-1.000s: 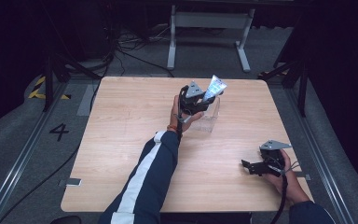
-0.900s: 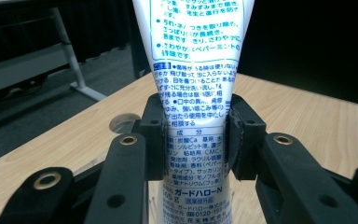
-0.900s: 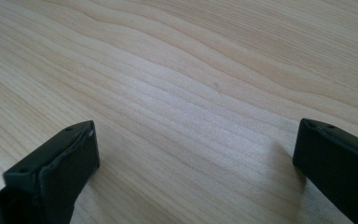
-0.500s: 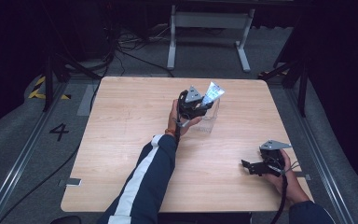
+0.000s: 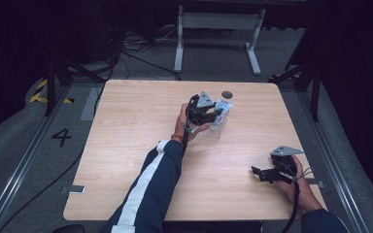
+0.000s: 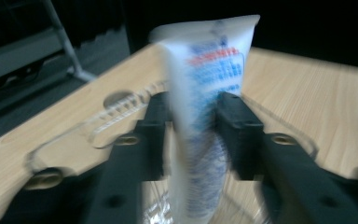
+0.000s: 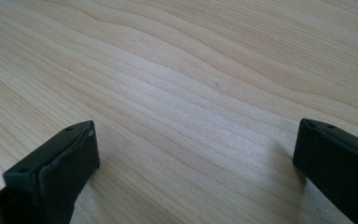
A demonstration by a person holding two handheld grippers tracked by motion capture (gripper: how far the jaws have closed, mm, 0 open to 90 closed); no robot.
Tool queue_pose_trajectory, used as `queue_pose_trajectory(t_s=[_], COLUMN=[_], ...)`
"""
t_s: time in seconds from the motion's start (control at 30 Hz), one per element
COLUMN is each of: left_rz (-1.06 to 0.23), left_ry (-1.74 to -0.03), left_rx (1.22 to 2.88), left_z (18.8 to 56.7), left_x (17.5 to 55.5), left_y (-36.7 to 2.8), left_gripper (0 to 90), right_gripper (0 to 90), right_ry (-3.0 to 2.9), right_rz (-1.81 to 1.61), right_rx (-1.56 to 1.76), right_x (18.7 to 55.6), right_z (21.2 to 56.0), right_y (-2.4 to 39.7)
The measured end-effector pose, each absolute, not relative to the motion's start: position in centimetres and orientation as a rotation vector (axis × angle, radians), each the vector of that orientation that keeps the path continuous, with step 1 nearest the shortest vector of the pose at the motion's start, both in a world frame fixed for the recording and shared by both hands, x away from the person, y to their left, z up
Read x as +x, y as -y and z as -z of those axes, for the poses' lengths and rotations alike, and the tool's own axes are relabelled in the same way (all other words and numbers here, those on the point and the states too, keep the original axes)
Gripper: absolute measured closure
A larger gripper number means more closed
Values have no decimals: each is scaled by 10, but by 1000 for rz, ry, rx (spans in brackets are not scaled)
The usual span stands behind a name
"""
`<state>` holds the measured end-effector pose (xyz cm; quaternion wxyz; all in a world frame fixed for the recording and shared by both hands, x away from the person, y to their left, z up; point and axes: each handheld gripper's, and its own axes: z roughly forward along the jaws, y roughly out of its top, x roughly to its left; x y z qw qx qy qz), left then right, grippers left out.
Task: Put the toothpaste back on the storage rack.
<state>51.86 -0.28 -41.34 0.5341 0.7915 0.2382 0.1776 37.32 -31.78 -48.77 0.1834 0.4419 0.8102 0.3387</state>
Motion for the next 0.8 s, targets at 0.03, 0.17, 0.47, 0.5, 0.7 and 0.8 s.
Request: queue_pose_trajectory(t_s=[0.03,0.17,0.47,0.5,0.7,0.8], left_rz=[-424,-423,-418,-417,-437,-441], left_ry=[-568,-577,-565,-567,-547,-540], left_rx=[1896,1922,1951,1958,2015,2050], left_z=[413,413,410,409,401,397], left_x=[519,518,517,516,511,508], left_y=[1,-2,-6,-6,-12,-16], left_gripper=[635,561,495,484,400,370], right_gripper=[2,2,2,2,2,2], right_ry=[-2285,-2289,-2289,-2289,-2289,-2289], right_rz=[-956,-956,-956,-956,-956,-955], right_rx=[1247,1242,1242,1242,1242,1241], right_x=[373,373,373,373,373,373], right_z=[488,488,488,488,488,488], right_y=[318,318,318,318,318,318])
